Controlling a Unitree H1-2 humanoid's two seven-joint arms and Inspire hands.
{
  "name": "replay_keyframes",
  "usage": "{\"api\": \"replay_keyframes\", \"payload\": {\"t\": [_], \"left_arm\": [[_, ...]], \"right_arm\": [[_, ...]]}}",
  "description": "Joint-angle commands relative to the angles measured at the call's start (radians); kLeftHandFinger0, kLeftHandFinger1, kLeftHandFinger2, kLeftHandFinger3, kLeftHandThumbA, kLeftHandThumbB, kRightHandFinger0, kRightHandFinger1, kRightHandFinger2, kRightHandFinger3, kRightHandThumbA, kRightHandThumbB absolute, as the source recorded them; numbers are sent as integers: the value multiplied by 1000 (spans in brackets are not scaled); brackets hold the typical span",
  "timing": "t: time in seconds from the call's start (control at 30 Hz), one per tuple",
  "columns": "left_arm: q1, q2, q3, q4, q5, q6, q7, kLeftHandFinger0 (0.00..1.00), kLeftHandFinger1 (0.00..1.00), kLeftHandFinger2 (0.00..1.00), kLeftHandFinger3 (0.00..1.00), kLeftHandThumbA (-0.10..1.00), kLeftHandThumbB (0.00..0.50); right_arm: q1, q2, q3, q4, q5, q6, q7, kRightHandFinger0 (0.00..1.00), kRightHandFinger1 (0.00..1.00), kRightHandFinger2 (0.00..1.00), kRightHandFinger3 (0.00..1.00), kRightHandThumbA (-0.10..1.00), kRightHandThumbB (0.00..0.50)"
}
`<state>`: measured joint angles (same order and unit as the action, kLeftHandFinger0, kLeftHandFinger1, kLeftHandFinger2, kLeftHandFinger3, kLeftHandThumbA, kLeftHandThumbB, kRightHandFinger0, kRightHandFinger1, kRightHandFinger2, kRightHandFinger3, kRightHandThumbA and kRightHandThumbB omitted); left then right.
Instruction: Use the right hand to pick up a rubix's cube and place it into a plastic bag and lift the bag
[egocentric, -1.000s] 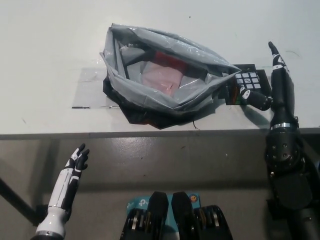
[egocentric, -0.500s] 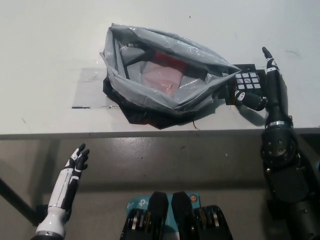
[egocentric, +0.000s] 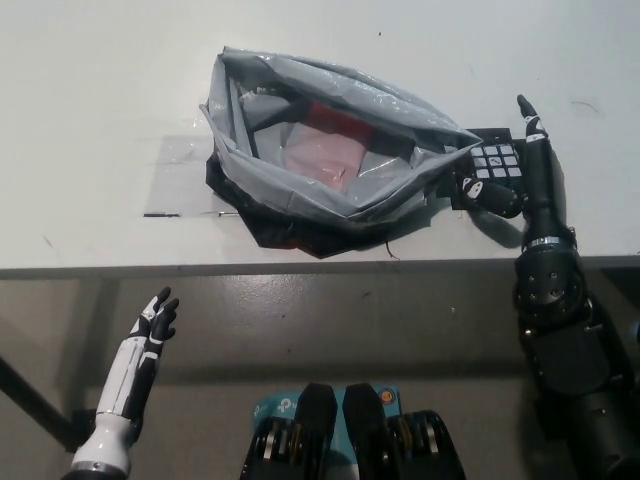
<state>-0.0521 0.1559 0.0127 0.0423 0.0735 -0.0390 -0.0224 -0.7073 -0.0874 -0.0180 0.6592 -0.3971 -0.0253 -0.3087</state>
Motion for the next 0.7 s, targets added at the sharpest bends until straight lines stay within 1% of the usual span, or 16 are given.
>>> {"api": "replay_keyframes", "payload": {"t": [0.0, 0.07, 0.17, 0.33, 0.43, 0.5, 0.6, 0.63, 0.67], "left_arm": [[-9, 6, 1, -23, 7, -22, 0, 1000, 1000, 1000, 1000, 1000, 134], [-9, 7, 0, -25, 8, -23, -2, 1000, 1000, 1000, 1000, 1000, 123], [-8, 8, -1, -24, 5, -24, -5, 1000, 1000, 1000, 1000, 1000, 122], [-10, 7, 0, -25, 3, -21, -5, 1000, 1000, 1000, 1000, 1000, 133], [-10, 7, 1, -28, 0, -18, -7, 1000, 1000, 1000, 1000, 1000, 135], [-9, 7, 1, -26, 2, -22, -6, 1000, 1000, 1000, 1000, 1000, 142], [-8, 6, 2, -24, 0, -24, -6, 1000, 1000, 1000, 1000, 1000, 143], [-8, 6, 2, -23, 0, -27, -6, 1000, 1000, 1000, 1000, 1000, 133], [-8, 6, 2, -23, 0, -28, -6, 1000, 1000, 1000, 1000, 1000, 132]], "right_arm": [[-80, 4, -2, 7, 30, -5, -26, 1000, 1000, 1000, 1000, 902, 492], [-86, 5, -3, 19, 31, 6, -26, 1000, 1000, 1000, 1000, 893, 482], [-95, 6, -1, 43, 28, 7, -33, 1000, 1000, 1000, 1000, 901, 494], [-113, 7, -2, 87, 34, 3, -42, 1000, 1000, 1000, 1000, 906, 500], [-124, 8, -3, 114, 39, -4, -50, 1000, 1000, 1000, 1000, 892, 493], [-128, 8, 1, 123, 37, 0, -56, 1000, 1000, 1000, 1000, 922, 500], [-134, 8, 3, 133, 38, 5, -62, 1000, 1000, 1000, 1000, 910, 494], [-136, 8, 0, 137, 47, 7, -56, 1000, 1000, 1000, 1000, 896, 482], [-137, 8, 0, 139, 50, 7, -54, 1000, 1000, 1000, 1000, 894, 482]]}}
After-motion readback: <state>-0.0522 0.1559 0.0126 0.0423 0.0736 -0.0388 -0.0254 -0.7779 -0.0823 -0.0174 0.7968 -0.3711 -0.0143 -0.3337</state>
